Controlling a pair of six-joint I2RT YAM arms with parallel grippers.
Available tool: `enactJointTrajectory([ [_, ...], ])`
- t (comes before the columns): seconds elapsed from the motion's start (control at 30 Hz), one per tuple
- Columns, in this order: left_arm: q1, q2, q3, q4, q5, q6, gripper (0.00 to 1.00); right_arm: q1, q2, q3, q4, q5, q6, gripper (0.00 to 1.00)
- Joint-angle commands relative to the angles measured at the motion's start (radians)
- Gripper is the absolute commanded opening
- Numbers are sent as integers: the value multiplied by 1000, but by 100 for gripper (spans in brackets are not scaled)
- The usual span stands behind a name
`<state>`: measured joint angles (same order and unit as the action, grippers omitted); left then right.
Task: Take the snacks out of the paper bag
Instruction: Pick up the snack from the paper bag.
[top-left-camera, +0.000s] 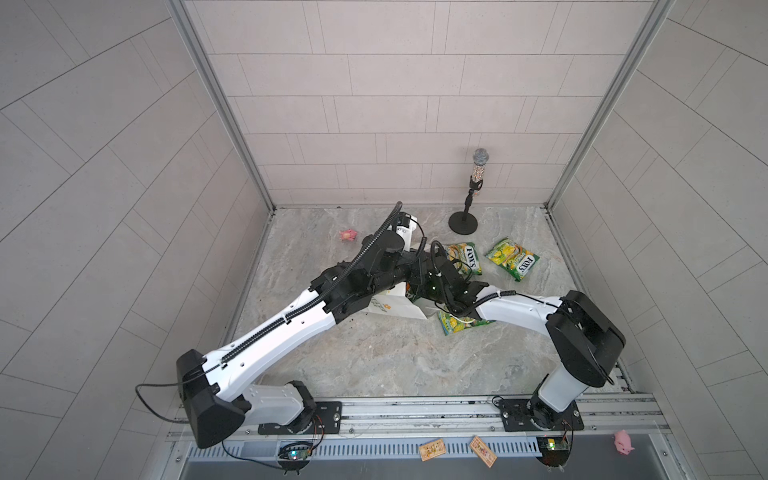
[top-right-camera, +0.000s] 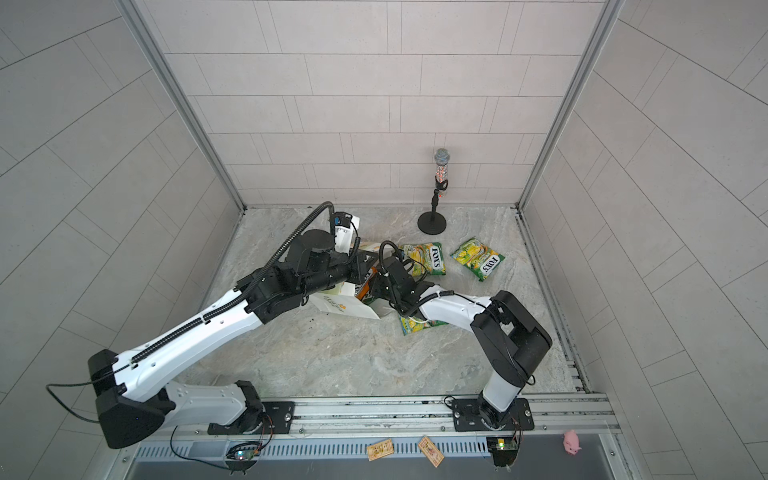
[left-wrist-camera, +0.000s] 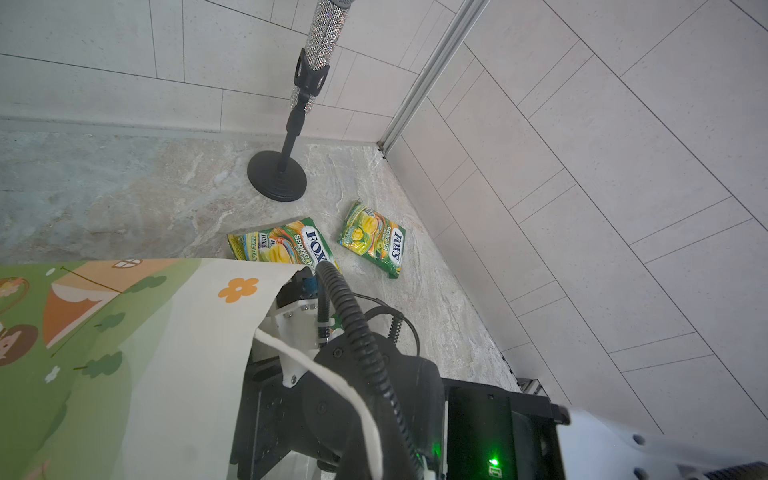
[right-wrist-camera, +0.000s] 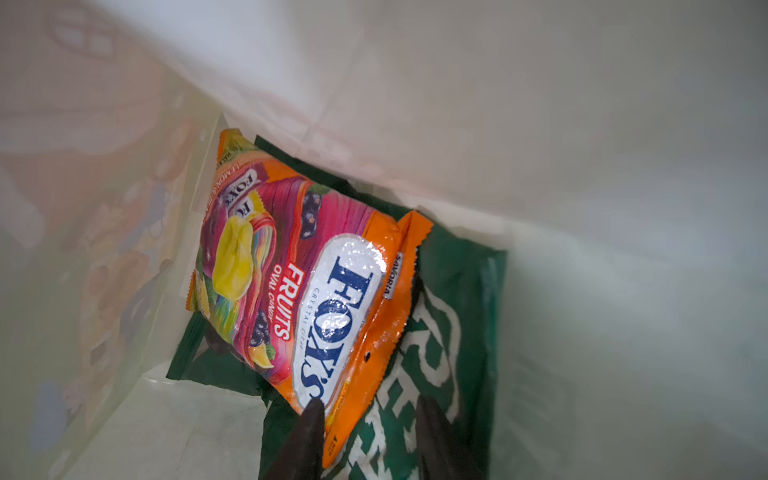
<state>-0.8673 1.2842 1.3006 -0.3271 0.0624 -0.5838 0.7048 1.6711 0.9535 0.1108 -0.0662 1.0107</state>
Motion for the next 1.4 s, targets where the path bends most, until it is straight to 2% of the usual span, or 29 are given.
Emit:
enactJointTrajectory([
  [0.0, -7, -19, -3, 25, 26, 3, 0, -5, 25, 19, 21, -8, 23, 36],
  [0.17, -7, -16, -1, 25, 34, 4, 0, -7, 50, 48, -26, 27, 30, 32],
  [0.4, -8, -10, 8, 26, 39, 2, 0, -7, 96, 75, 0, 23, 55, 35],
  [0.63, -7, 3, 22, 26, 50, -1, 0, -7, 139, 97, 30, -49, 43, 40],
  [1.0, -8, 5, 37, 18, 43, -3, 0, -5, 265, 151, 172, -272, 21, 44],
  [1.07, -7, -2, 35, 13, 33, -3, 0, -4, 275, 155, 205, -298, 23, 40],
  [1.13, -8, -12, 29, 7, 19, -2, 0, -4, 276, 160, 212, -307, 15, 28],
  [1.33, -6, -49, 14, -19, -51, 15, 0, -5, 251, 174, 199, -341, -36, 0],
  [1.37, -4, -56, 12, -29, -69, 18, 0, -5, 240, 173, 195, -350, -44, 0],
])
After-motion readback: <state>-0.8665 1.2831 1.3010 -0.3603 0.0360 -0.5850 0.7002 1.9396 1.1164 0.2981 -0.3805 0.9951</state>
